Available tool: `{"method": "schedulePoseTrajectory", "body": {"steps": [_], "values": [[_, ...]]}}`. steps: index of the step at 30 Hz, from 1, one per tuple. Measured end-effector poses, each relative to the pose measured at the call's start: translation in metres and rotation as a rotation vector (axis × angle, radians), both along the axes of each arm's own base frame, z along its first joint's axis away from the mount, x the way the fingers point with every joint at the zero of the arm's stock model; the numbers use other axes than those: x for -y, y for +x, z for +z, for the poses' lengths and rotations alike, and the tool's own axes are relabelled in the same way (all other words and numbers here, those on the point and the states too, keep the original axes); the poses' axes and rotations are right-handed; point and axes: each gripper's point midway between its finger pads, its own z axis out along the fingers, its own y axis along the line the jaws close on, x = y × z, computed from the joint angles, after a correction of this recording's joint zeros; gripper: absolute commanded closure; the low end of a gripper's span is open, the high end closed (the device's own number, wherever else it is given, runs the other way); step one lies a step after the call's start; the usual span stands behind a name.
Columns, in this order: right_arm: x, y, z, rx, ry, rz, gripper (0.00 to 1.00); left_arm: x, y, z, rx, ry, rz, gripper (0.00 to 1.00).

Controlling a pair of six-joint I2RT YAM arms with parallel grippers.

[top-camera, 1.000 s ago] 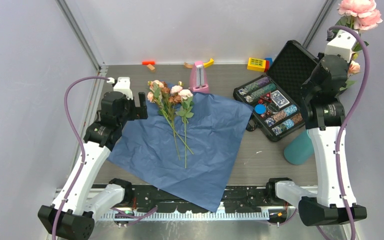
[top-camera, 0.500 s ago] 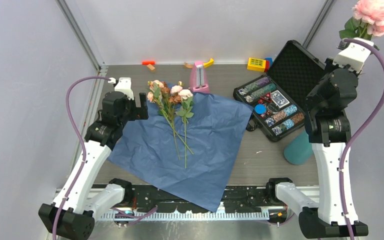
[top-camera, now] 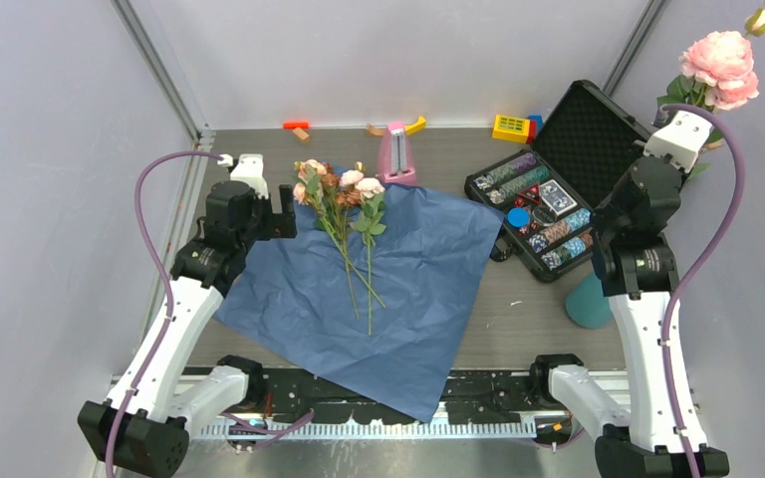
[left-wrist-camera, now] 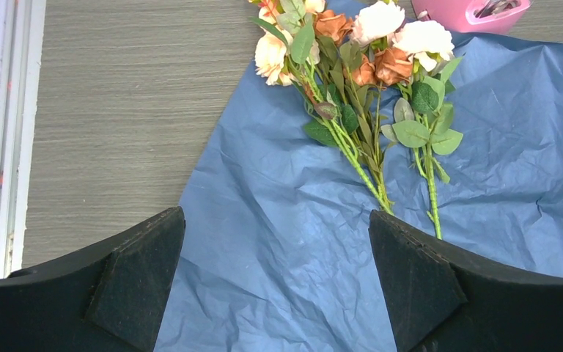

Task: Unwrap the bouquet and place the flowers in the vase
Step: Insert the fake flower into the vase.

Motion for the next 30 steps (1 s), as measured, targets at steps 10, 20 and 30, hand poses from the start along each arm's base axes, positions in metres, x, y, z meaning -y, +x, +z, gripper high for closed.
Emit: {"method": "schedulePoseTrajectory", "body": {"steps": [10, 20, 30], "values": [[0.004, -0.013, -0.018, 0.005, 0.031, -0.045, 0.98, 0.001, 0.000, 0.000, -0.001, -0.002, -0.003, 0.00], [0.012, -0.031, -0.039, -0.011, 0.070, -0.141, 0.86, 0.001, 0.000, -0.001, -0.002, -0.002, -0.004, 0.00], [0.012, -0.045, -0.055, -0.015, 0.116, -0.161, 0.71, 0.002, -0.001, -0.003, -0.008, -0.004, -0.010, 0.00]]}}
